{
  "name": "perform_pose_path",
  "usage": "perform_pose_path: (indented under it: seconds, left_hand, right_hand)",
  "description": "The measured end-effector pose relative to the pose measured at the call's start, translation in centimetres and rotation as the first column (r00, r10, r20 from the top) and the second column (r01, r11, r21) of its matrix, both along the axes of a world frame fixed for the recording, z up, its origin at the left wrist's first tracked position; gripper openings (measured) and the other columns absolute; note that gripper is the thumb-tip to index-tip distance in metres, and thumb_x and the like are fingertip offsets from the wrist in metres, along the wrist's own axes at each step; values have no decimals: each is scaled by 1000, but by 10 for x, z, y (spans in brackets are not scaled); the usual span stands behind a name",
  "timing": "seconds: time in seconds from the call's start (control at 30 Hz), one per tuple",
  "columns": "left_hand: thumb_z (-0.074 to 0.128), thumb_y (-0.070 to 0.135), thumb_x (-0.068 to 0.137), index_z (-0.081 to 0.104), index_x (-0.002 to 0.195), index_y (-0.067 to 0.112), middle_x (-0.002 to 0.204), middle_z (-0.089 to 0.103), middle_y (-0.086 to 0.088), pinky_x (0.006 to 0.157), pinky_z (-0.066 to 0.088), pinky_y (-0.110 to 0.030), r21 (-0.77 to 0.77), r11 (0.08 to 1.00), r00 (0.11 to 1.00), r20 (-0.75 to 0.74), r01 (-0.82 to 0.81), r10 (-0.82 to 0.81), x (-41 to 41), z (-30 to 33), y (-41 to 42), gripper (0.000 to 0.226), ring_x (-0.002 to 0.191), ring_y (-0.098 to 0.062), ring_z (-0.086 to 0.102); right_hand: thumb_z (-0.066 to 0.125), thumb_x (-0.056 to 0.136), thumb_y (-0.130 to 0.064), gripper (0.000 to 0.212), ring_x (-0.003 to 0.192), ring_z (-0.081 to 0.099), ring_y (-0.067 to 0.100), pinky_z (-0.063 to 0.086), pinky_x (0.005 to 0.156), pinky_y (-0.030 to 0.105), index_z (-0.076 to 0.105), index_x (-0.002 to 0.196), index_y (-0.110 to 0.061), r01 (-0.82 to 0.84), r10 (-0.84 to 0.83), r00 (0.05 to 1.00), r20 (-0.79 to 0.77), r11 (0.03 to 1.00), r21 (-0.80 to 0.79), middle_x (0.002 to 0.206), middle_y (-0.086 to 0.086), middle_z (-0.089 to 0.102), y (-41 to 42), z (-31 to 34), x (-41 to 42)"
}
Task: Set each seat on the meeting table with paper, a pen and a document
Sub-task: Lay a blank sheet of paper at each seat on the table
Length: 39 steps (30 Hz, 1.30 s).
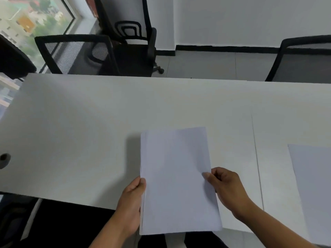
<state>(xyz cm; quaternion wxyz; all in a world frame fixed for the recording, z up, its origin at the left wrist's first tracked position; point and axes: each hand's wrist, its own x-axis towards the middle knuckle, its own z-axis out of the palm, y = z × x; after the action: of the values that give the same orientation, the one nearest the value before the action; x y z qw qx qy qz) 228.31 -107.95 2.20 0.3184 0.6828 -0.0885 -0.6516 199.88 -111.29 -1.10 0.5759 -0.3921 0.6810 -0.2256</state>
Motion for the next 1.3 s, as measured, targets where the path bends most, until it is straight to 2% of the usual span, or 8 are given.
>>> perform_pose_path:
  seconds: [0.13,0.3,0.47,0.77,0.93,1.1,1.2,1.3]
  left_hand:
    - [49,26,116,76,131,15,126,80,-9,106,57,-50,12,999,999,30,32,-33,17,-9,-6,32,118,-32,77]
    - [51,25,115,76,128,16,123,81,-8,102,57,-48,19,1000,995,97,-4,2,54,-9,-7,30,117,-33,76]
    - [50,22,115,73,130,15,123,81,-10,102,53,-47,9,997,986,145,-79,77,85,-4,-11,28,116,-33,74]
    - [49,19,115,72,129,11,120,81,-13,92,56,-42,-29,995,987,131,-95,98,79,9,-6,28,113,-33,75]
    - [49,18,115,71,131,11,124,80,-13,88,57,-42,-46,995,991,98,-88,92,74,6,-3,29,104,-25,80]
    - [48,18,115,71,133,10,126,79,-14,99,55,-47,-44,996,993,87,-72,76,65,8,-2,30,119,-34,74]
    - [49,19,114,71,134,11,128,79,-13,107,53,-50,-47,996,993,86,-76,79,63,9,-3,30,122,-35,73]
    - [50,19,114,71,135,11,129,79,-13,113,50,-52,-58,995,993,84,-82,86,60,9,-6,31,123,-35,73]
  right_hand:
    - [68,101,-36,43,58,40,13,35,58,29,53,75,-5,1,-4,984,-176,1000,-16,62,-5,47,4,-10,1]
    - [60,105,-32,33,62,50,16,38,55,30,61,81,-10,10,-24,923,-385,999,-38,71,4,63,5,-22,-13]
    - [58,105,-30,32,65,58,22,42,56,33,59,82,-9,55,-66,847,-528,998,-37,72,6,65,4,-38,-29]
    - [61,104,-29,34,62,54,21,38,54,33,54,78,-9,28,-42,822,-568,999,-34,68,5,60,2,-47,-42]
    - [62,103,-27,32,63,53,19,36,54,32,54,77,-10,33,-35,818,-574,999,-14,70,4,61,-2,-50,-41]
    - [67,97,-32,27,69,59,20,40,56,31,58,81,-12,68,-39,792,-609,997,25,75,3,65,-4,-51,-44]
    - [67,91,-35,24,69,59,21,38,56,32,53,83,-18,86,-25,771,-636,994,65,79,1,63,-6,-47,-45]
    - [66,84,-35,24,69,58,25,45,61,34,50,86,-16,96,-11,764,-645,991,97,84,3,61,-9,-41,-45]
